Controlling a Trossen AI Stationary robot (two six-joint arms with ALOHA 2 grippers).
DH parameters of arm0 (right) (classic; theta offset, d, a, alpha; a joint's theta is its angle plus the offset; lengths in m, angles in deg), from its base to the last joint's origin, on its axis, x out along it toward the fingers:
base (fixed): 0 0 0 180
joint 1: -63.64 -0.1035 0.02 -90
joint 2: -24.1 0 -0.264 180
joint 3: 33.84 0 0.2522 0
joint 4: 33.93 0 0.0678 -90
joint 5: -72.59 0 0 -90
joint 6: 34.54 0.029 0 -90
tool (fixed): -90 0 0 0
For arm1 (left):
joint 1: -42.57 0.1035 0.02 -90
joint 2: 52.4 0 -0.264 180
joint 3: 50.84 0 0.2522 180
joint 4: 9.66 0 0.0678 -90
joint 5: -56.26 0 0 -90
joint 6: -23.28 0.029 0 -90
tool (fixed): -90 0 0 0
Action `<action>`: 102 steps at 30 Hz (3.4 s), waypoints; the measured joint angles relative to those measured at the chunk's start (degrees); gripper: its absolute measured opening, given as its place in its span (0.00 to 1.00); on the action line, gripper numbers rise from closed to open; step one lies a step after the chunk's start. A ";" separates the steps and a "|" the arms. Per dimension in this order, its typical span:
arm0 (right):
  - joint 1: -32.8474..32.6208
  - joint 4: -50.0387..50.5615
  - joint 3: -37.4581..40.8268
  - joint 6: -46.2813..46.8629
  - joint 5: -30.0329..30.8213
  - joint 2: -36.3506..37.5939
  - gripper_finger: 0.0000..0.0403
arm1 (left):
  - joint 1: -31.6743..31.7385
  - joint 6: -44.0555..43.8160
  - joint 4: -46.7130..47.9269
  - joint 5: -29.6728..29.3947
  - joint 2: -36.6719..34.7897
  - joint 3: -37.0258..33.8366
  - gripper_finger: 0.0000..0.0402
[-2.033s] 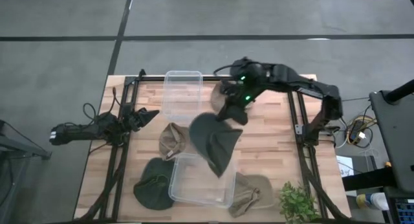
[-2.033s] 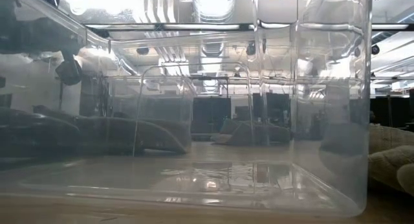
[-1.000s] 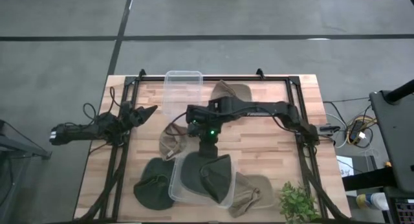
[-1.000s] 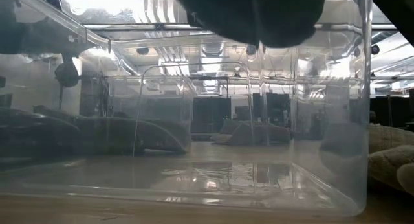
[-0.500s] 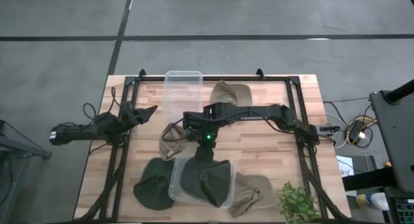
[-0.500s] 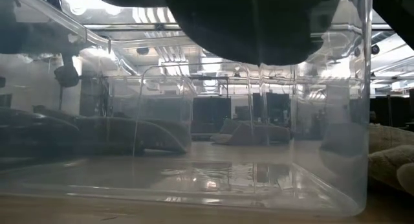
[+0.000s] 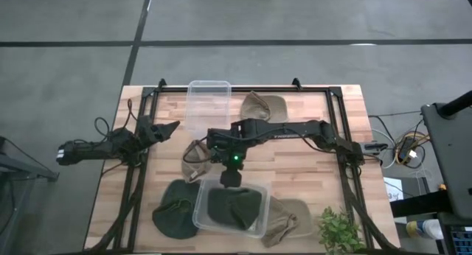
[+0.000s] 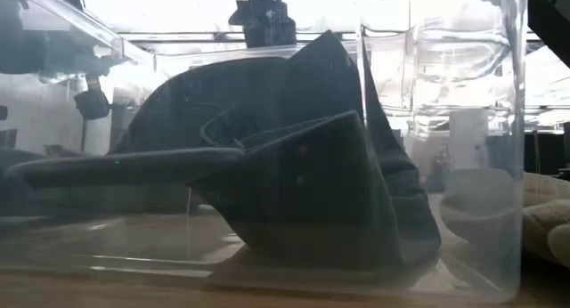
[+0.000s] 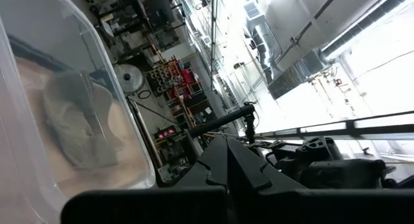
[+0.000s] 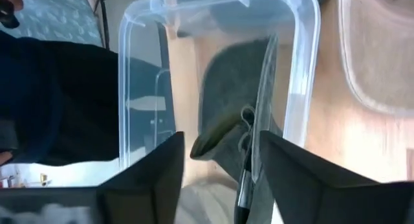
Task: Pick & Place hat
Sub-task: Put the blue cap into the bottom transparent bin
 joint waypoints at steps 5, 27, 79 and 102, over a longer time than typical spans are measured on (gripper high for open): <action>0.17 -0.17 -0.25 -0.07 0.12 1.01 0.62 | -0.02 -4.99 0.00 5.09 0.00 0.02 0.00; 1.41 -2.72 -0.50 -0.02 0.57 7.24 0.63 | -0.02 -11.02 23.34 28.57 4.56 12.10 0.38; 1.66 -4.34 -0.50 -0.02 0.61 7.30 0.58 | -0.17 6.32 54.12 55.34 53.86 22.57 0.38; 1.99 -4.46 -0.50 -0.20 0.76 7.30 0.58 | -0.44 0.44 43.27 61.78 55.84 17.66 0.03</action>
